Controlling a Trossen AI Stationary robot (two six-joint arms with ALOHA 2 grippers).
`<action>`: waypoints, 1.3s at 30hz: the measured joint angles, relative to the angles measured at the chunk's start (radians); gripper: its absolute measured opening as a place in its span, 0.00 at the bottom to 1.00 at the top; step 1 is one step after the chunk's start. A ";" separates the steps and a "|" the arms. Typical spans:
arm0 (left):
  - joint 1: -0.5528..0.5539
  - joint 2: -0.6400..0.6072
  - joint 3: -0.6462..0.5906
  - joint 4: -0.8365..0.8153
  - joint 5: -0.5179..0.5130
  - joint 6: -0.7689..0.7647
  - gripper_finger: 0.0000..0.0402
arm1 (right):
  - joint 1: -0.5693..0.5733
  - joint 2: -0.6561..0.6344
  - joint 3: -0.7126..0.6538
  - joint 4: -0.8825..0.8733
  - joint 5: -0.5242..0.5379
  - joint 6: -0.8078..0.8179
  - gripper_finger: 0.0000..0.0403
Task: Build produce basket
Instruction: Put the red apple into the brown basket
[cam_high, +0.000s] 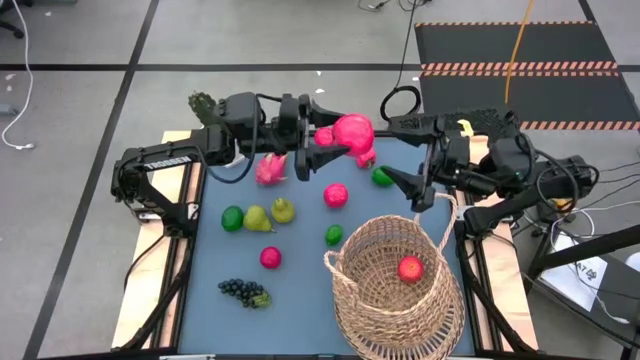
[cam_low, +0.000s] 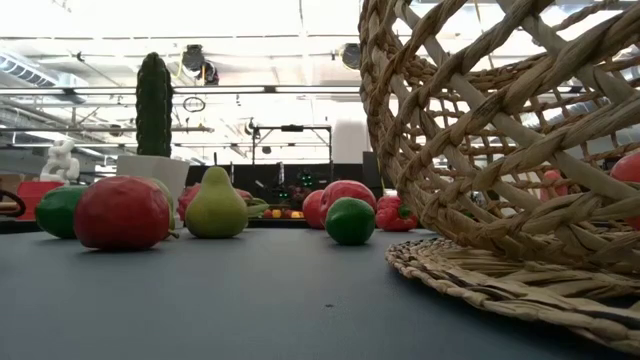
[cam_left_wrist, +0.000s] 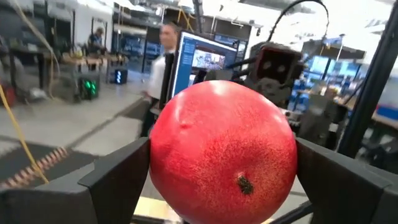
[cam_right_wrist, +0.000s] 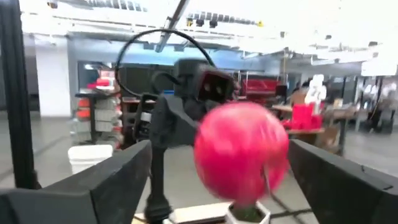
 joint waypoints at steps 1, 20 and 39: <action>0.000 0.000 0.000 -0.002 0.000 -0.031 0.94 | 0.001 0.013 0.022 -0.009 0.000 -0.027 0.95; -0.005 0.000 0.000 0.164 0.057 -0.417 0.94 | 0.010 0.017 0.071 -0.088 0.053 -0.017 0.94; -0.026 0.024 -0.001 0.167 0.098 -0.419 0.94 | 0.010 0.023 0.070 -0.043 0.046 0.077 0.93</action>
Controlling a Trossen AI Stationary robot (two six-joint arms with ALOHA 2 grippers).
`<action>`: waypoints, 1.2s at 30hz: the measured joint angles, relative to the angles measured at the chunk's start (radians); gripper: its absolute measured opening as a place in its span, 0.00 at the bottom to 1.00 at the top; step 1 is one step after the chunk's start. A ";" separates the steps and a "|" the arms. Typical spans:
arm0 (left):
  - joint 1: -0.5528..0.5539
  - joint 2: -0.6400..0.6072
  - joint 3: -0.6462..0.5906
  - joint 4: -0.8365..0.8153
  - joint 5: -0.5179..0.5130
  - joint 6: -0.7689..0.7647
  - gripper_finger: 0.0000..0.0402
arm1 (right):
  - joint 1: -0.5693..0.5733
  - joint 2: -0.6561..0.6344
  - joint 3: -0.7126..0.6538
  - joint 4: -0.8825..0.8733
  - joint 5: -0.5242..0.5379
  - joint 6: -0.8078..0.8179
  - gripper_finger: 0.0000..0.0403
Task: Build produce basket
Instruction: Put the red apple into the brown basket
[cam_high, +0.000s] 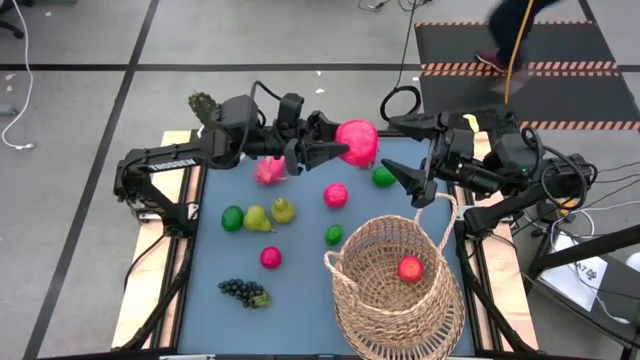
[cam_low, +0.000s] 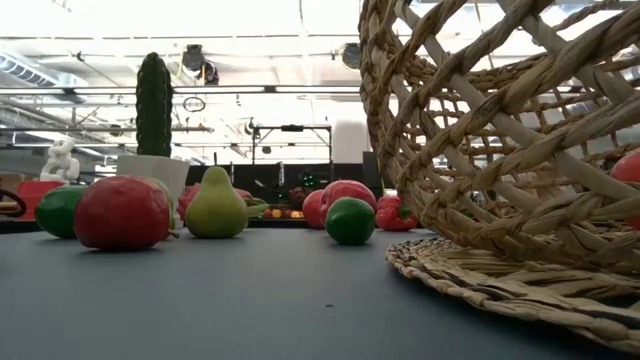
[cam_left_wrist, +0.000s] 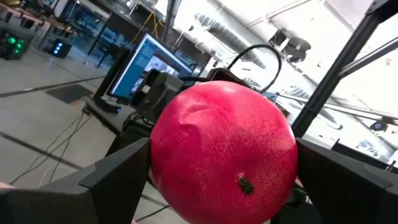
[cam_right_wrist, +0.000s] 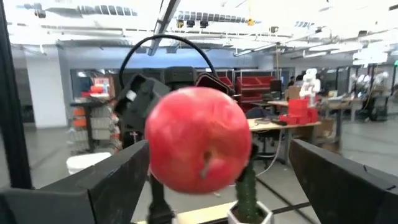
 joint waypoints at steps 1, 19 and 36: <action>0.000 0.005 0.000 0.001 0.000 0.006 0.94 | 0.000 0.001 0.000 0.000 -0.005 0.024 0.92; -0.006 0.013 0.000 0.049 0.063 0.085 0.94 | -0.001 0.001 -0.001 -0.033 -0.079 0.193 0.55; -0.026 0.011 0.001 0.051 0.062 0.152 0.94 | -0.001 0.036 -0.001 -0.037 -0.110 0.244 0.41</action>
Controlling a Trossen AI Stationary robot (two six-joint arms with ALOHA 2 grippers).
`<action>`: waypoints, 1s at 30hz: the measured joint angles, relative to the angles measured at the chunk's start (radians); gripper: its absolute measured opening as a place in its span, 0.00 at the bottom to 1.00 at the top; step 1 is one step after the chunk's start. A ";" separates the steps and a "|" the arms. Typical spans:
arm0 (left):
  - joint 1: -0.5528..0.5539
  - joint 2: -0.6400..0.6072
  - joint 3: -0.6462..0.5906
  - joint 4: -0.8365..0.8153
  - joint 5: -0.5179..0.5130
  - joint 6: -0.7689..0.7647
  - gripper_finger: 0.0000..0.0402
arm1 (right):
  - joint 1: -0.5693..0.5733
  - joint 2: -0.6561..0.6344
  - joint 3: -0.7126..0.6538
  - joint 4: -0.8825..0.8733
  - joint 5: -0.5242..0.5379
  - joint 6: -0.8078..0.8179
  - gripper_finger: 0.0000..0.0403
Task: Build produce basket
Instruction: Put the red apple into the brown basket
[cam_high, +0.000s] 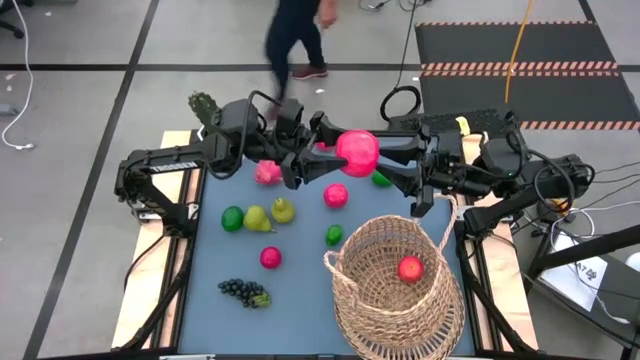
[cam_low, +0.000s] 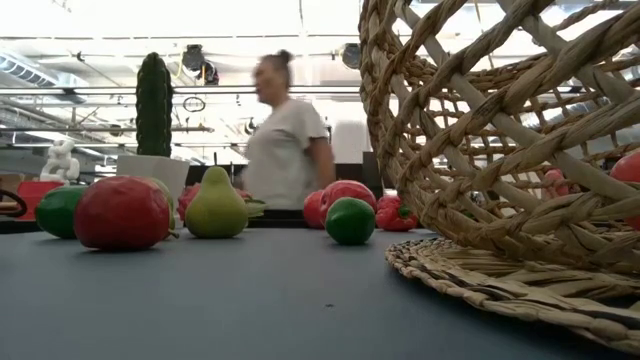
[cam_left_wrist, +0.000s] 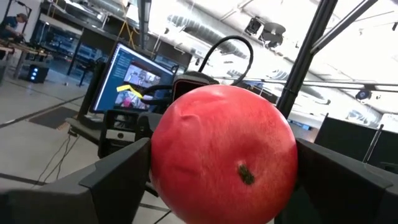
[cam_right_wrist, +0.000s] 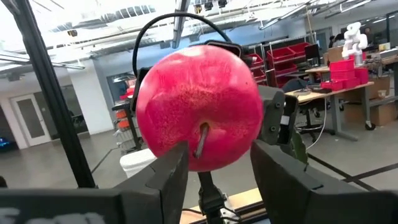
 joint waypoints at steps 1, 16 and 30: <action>0.000 0.000 0.000 0.000 0.000 0.000 0.94 | 0.000 0.003 0.000 0.001 0.000 0.000 0.40; 0.000 -0.001 0.000 -0.004 0.002 0.000 0.94 | 0.000 0.003 0.000 0.025 -0.023 -0.005 0.28; 0.000 -0.001 0.001 -0.035 0.003 -0.001 0.94 | 0.000 0.002 0.000 0.022 -0.053 -0.014 0.09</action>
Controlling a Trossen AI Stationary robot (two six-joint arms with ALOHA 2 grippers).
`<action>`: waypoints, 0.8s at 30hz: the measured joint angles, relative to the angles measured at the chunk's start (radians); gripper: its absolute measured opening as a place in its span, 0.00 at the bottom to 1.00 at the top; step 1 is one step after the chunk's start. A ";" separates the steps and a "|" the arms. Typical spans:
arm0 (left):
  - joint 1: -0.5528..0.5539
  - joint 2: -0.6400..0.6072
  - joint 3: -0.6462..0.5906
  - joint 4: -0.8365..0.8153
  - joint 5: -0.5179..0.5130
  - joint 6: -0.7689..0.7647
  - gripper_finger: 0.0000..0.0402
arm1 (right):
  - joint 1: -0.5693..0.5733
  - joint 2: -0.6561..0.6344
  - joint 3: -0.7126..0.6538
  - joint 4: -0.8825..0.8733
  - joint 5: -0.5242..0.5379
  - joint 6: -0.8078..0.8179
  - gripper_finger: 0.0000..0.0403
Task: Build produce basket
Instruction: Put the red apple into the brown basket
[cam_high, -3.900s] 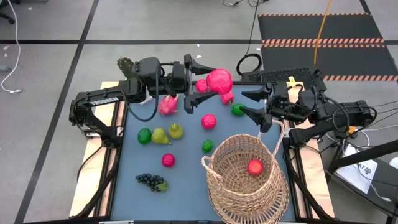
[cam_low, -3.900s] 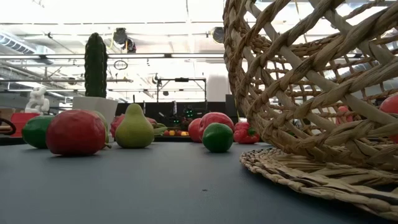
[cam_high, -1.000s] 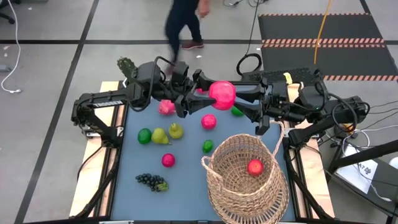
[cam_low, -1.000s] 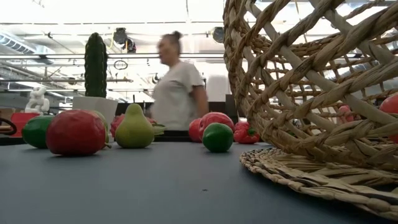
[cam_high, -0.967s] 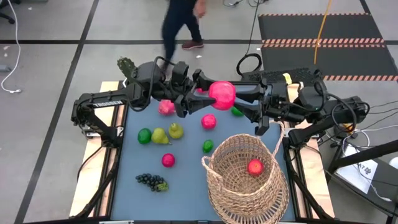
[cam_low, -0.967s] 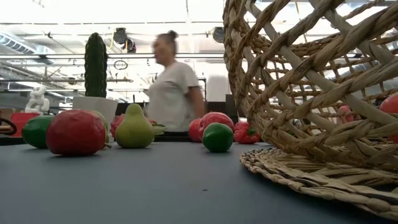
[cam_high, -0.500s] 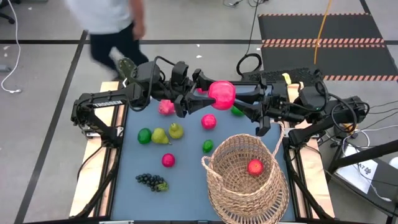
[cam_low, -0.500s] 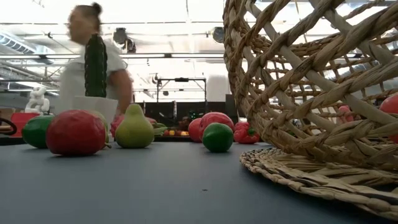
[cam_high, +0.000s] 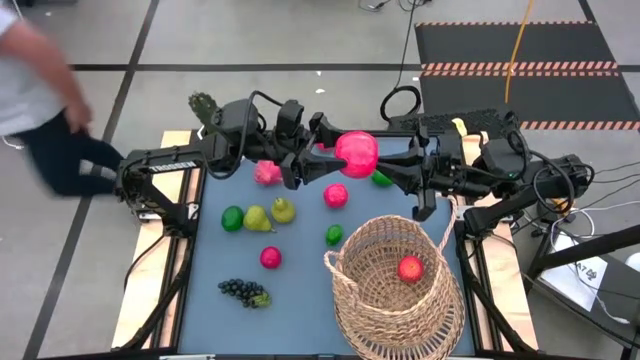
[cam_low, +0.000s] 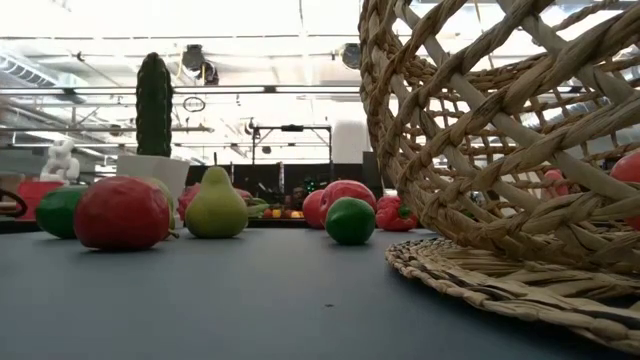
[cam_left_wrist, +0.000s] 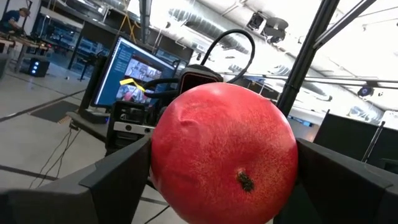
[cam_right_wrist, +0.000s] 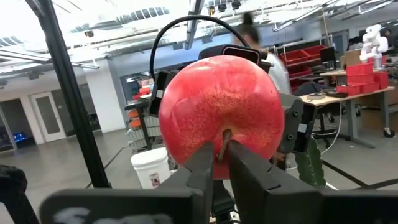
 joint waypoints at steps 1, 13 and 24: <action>0.000 0.000 0.000 0.000 0.000 0.000 0.94 | 0.000 0.000 0.000 0.000 0.000 0.000 0.07; 0.006 0.001 0.000 -0.005 0.063 0.001 0.94 | 0.000 0.000 0.000 0.001 -0.006 -0.011 0.01; 0.012 0.003 -0.001 0.000 0.077 -0.049 0.95 | 0.000 -0.010 0.000 0.000 -0.022 -0.012 0.00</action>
